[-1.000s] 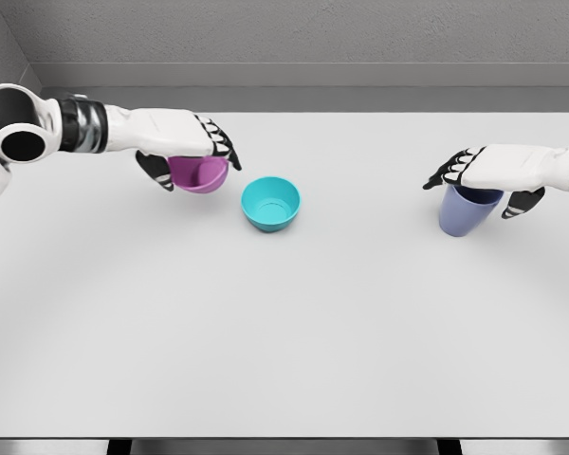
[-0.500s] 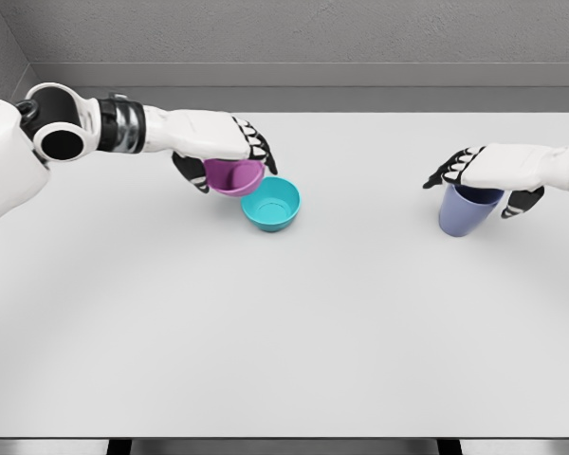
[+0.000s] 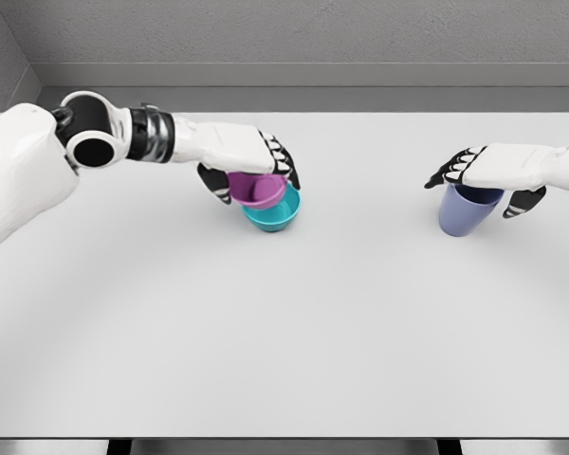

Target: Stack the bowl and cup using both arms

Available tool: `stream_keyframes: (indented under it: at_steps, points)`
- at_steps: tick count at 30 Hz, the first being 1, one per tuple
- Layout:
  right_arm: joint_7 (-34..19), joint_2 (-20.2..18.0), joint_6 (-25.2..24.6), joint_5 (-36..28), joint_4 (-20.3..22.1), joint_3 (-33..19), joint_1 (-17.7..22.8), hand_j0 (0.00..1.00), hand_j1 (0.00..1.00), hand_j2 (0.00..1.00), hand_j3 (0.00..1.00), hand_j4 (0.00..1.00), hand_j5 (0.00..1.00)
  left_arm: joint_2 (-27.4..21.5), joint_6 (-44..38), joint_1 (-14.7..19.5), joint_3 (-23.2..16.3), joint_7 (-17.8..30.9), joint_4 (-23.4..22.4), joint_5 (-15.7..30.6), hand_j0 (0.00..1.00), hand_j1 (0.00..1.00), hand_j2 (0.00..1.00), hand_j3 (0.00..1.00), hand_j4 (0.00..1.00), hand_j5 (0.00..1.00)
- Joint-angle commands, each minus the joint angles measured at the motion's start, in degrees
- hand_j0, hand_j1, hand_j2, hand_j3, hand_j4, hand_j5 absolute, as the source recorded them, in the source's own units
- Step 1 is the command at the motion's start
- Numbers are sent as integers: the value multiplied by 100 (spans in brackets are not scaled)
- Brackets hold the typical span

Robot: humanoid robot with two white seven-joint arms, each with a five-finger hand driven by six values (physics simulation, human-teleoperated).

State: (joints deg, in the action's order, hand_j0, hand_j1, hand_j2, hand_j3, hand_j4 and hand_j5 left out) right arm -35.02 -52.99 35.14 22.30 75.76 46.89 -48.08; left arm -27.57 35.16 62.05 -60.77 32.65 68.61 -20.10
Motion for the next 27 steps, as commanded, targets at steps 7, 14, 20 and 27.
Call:
stream_keyframes:
  at_steps: [7, 14, 20, 27]
  points:
    - [2, -1, -14, -24, 0, -5, 0, 100, 100, 100, 100, 100, 100, 173, -16, -9, -49, 5, -41, 33, 86, 86, 86, 86, 86, 86]
    - [2, -10, -14, -24, 0, -5, 0, 100, 100, 100, 100, 100, 100, 208, -16, -9, -49, 5, -41, 33, 86, 86, 86, 86, 86, 86]
    - [2, 16, -14, -24, 0, 13, 0, 100, 100, 100, 100, 100, 100, 190, -16, -26, -49, 5, -41, -55, 100, 100, 100, 100, 100, 100]
    - [2, 16, -14, -24, 0, 13, 9, 100, 100, 100, 100, 100, 100, 181, -16, -18, -14, 5, -41, -38, 100, 100, 100, 100, 100, 100]
